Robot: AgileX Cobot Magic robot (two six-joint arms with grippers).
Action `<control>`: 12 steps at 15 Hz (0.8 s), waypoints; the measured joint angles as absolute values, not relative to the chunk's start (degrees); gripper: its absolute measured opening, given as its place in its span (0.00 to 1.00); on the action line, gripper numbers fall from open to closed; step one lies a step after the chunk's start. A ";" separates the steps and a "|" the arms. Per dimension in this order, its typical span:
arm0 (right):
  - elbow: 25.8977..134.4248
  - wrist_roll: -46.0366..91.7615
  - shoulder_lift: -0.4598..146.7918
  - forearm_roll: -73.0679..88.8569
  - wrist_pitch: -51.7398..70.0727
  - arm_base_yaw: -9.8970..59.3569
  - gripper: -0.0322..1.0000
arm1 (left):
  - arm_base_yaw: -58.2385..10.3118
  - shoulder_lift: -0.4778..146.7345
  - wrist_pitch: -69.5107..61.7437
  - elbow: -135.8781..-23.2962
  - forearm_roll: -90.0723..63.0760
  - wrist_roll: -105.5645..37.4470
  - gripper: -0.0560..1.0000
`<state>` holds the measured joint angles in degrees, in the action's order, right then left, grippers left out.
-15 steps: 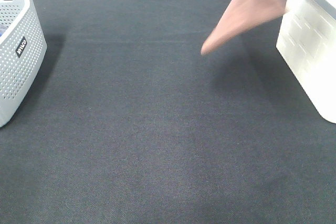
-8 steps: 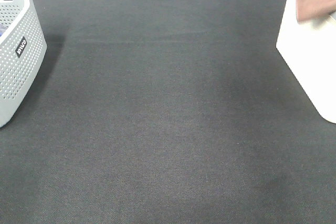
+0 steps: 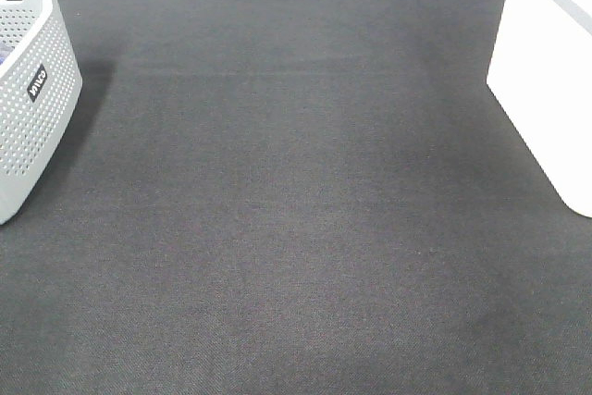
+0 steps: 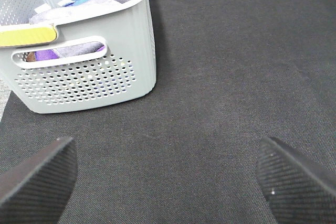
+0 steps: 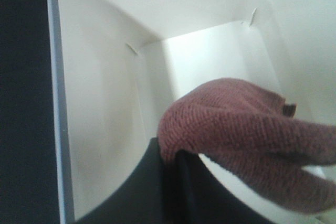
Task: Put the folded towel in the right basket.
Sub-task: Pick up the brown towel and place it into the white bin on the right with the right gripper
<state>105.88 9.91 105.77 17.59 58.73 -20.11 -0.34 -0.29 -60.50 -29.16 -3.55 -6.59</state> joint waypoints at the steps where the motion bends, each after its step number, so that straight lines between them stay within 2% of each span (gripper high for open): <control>1: 105.88 10.08 106.97 17.65 58.96 -20.11 0.05 | -0.34 -0.29 -60.50 -29.16 -3.55 -6.59 0.88; 3: 105.88 10.08 108.75 17.65 59.13 -20.11 0.14 | -0.34 -0.29 -60.50 -29.16 -3.55 -6.59 0.88; 5: 105.88 10.08 108.75 18.11 59.42 -20.11 0.39 | -0.34 -0.29 -60.50 -29.16 -3.55 -6.59 0.88; 6: 105.88 10.08 108.69 18.16 59.82 -20.11 0.59 | -0.34 -0.29 -60.50 -29.16 -3.55 -6.59 0.88; 7: 105.88 10.08 108.58 18.16 60.45 -20.11 0.69 | -0.34 -0.29 -60.50 -29.16 -3.55 -6.59 0.88; 9: 105.88 10.08 107.60 18.16 62.05 -20.11 0.75 | -0.34 -0.29 -60.50 -29.16 -3.55 -6.59 0.88; 12: 106.05 10.08 104.45 17.59 64.74 -17.59 0.77 | -0.34 -0.29 -60.50 -29.16 -3.55 -6.59 0.88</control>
